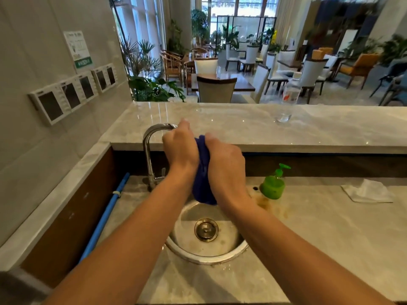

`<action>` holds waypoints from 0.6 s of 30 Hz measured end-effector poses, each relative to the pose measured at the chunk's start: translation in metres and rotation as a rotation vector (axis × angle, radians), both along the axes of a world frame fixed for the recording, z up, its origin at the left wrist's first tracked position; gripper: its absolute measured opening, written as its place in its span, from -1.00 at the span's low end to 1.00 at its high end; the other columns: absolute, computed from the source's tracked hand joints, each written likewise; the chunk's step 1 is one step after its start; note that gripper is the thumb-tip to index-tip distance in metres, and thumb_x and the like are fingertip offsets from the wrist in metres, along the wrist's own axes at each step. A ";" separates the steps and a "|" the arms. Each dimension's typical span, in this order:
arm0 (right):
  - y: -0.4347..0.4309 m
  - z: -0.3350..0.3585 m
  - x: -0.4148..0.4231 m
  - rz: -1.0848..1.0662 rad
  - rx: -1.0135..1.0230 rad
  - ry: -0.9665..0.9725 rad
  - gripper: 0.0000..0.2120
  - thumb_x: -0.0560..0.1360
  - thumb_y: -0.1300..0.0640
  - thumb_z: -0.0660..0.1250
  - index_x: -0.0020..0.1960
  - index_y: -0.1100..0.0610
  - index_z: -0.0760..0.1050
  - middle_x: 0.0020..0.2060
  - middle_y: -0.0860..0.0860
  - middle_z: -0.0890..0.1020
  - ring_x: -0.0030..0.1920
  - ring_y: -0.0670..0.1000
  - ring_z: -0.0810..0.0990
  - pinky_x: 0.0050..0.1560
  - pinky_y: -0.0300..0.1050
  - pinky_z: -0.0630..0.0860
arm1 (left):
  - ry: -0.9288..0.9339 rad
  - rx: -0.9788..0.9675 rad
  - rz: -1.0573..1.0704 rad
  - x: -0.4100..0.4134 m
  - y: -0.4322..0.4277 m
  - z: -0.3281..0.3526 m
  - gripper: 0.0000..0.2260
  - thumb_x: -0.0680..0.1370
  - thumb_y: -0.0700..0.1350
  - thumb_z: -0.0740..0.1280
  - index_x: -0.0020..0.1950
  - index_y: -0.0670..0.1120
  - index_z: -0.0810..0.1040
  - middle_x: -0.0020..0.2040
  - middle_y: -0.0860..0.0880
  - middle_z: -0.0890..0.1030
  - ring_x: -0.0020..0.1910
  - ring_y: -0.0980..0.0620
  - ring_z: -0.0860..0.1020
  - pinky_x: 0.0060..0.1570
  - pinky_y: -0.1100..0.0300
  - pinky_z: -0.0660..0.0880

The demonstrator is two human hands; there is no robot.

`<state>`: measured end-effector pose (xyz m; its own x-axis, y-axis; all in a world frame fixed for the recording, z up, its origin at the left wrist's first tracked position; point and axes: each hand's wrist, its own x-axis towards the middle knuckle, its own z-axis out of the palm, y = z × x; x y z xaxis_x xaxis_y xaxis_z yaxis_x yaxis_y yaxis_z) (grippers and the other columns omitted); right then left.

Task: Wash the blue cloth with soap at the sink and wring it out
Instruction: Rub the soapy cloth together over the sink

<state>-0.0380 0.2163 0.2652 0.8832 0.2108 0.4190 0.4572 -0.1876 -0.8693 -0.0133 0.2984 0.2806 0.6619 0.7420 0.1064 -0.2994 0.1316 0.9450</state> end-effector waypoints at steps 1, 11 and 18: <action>0.000 0.007 0.004 -0.008 0.077 0.048 -0.55 0.65 0.12 0.11 -0.40 0.11 0.45 -0.50 0.01 0.44 -0.42 -0.04 0.39 -0.18 0.07 0.37 | -0.002 -0.015 -0.010 0.001 -0.005 -0.001 -0.50 0.56 -0.12 0.24 -0.58 -0.01 0.25 -0.62 0.13 0.27 -0.54 0.09 0.24 -0.40 0.12 0.23; -0.019 0.014 0.066 0.211 0.708 0.866 -0.70 0.53 -0.08 0.33 -0.18 0.15 0.53 -0.31 0.11 0.60 -0.23 0.10 0.61 -0.05 0.03 0.58 | -0.162 -0.351 -0.370 -0.012 -0.001 0.011 -0.58 0.58 -0.05 0.24 -0.47 -0.01 0.22 -0.51 0.03 0.23 -0.52 0.07 0.25 -0.42 0.20 0.28; -0.046 -0.011 0.052 0.550 0.961 0.961 -0.83 0.51 0.08 0.39 -0.01 0.17 0.61 -0.12 0.13 0.68 -0.03 0.15 0.67 0.12 0.06 0.56 | -0.074 -0.650 -0.553 -0.016 0.022 -0.028 -0.67 0.58 0.15 0.24 0.14 -0.06 0.56 0.14 -0.13 0.63 0.09 -0.14 0.63 -0.01 -0.05 0.61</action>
